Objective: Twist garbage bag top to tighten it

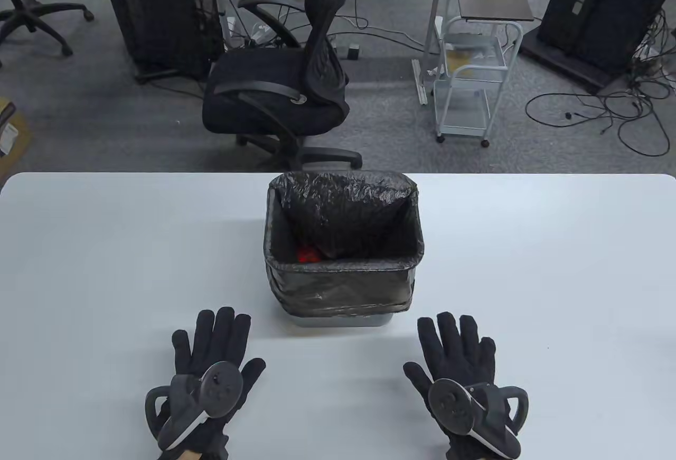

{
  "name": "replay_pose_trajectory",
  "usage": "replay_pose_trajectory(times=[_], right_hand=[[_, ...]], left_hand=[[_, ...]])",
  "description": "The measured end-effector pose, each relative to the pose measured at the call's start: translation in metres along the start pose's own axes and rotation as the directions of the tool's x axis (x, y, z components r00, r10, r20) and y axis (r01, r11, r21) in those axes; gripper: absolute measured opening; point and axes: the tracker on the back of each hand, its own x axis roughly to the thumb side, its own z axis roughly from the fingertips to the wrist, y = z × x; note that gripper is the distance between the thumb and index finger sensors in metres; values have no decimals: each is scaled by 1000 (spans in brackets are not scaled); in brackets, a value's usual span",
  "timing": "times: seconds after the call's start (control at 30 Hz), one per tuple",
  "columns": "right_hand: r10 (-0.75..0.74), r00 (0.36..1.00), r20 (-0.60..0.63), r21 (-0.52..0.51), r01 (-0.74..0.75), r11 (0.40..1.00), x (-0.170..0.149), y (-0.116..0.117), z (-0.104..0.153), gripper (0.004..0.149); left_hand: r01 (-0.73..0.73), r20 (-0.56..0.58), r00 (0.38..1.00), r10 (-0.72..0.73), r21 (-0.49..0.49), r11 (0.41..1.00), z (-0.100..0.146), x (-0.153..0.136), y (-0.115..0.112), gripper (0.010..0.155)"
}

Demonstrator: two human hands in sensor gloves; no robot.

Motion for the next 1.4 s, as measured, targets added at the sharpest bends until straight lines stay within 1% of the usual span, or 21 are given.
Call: replay_pose_trajectory(times=[0.7,0.83,0.9,0.97,1.07,1.1,1.13,1.17,1.27,1.4], right_hand=[[7,1000,17,-6,-7,1000,2,2,2,75],[8,1000,22,9,-8,1000,4,2,1,76],[19,1000,25,8,-19,1000,7,0,0,77],[25,999,23,-5,-25,1000,9,-5,-2,77],[-11,999,32,11,11,1000,11,-11,-4,77],[-41,999,36,22,40,999,11,-12,-5,77],[-57,998,34,27,56,998,11,-14,-7,77],[-51,998,41,12,51,999,11,-16,-10,77],[-11,999,49,-41,13,999,11,-22,-19,77],[-7,1000,23,-80,9,997,8,-24,-35,79]], left_hand=[[4,5,1000,-4,9,1000,1,1,-1,78],[-4,9,1000,3,6,1000,1,1,-1,78],[-19,20,1000,19,5,1000,1,2,1,79],[-15,32,999,14,31,999,3,5,6,79],[-15,41,999,12,59,998,4,10,13,80],[-20,57,998,16,71,997,3,12,13,80],[5,54,998,-10,91,996,0,15,13,80],[71,39,996,-75,92,993,-4,17,14,81],[137,32,989,-141,109,985,-16,23,15,83],[98,7,995,-99,113,989,-35,29,20,85]])
